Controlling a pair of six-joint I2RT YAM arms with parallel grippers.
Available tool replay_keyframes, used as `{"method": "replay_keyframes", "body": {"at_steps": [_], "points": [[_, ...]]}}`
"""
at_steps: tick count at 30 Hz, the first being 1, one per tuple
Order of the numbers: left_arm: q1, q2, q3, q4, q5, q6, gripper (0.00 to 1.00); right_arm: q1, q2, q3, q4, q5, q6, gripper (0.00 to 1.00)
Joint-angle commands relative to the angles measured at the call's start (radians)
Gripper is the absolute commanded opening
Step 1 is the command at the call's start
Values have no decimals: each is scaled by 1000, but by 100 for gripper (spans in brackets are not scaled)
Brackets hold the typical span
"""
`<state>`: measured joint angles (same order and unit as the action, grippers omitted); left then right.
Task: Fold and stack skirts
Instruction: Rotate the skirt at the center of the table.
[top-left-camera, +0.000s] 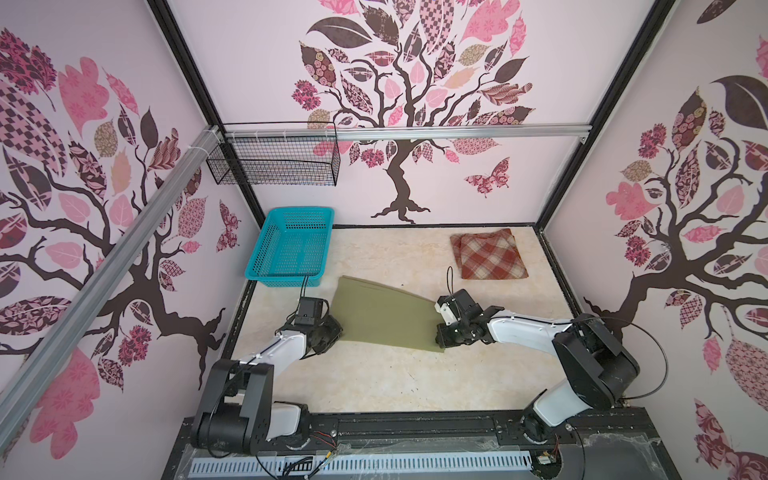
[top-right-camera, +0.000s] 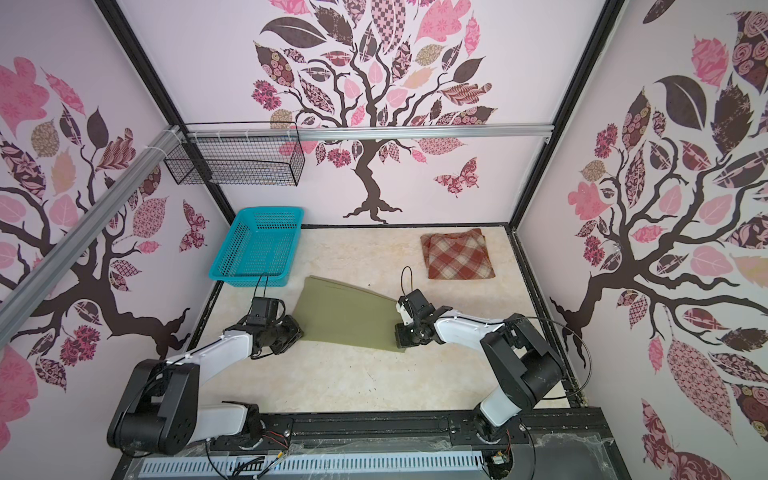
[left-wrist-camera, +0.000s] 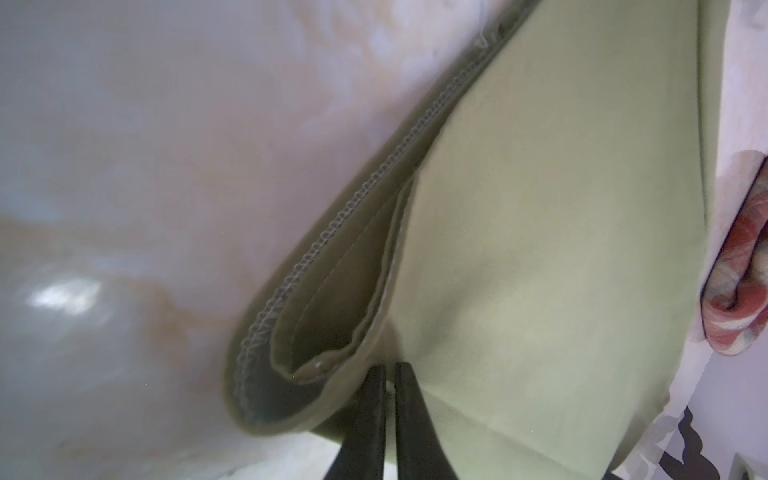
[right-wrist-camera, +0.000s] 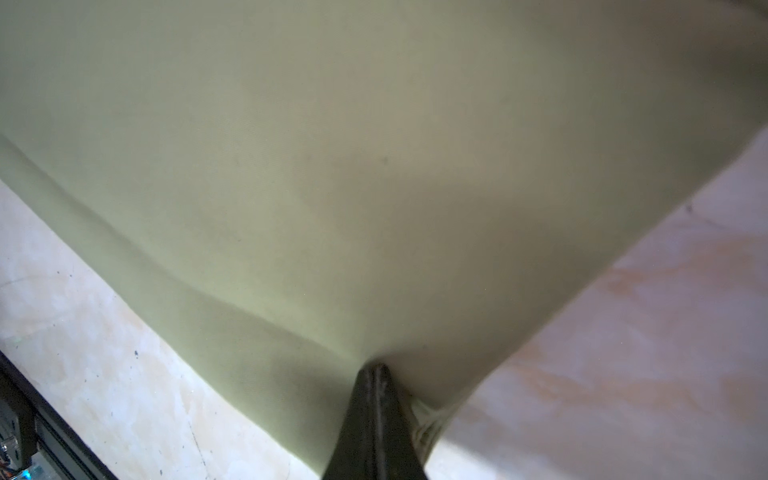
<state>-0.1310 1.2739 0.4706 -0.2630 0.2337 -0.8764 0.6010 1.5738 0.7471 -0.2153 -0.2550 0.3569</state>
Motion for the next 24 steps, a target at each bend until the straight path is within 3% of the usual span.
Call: {"method": "replay_keyframes", "body": {"at_steps": [1, 7, 12, 18, 24], "points": [[-8, -105, -71, -134, 10, -43, 11, 1, 34, 11, -69, 11, -30, 4], [-58, -402, -146, -251, -27, -132, 12, 1, 9, -2, -59, -6, -37, 5], [-122, -514, -40, -320, -117, -91, 15, 1, -79, 17, -84, -19, -22, 6], [-161, -288, 150, -286, -32, 51, 15, 1, -144, 13, -53, -61, 18, 6], [-301, -36, 312, -162, -1, 140, 15, -106, -196, -62, 40, -172, 83, 7]]}}
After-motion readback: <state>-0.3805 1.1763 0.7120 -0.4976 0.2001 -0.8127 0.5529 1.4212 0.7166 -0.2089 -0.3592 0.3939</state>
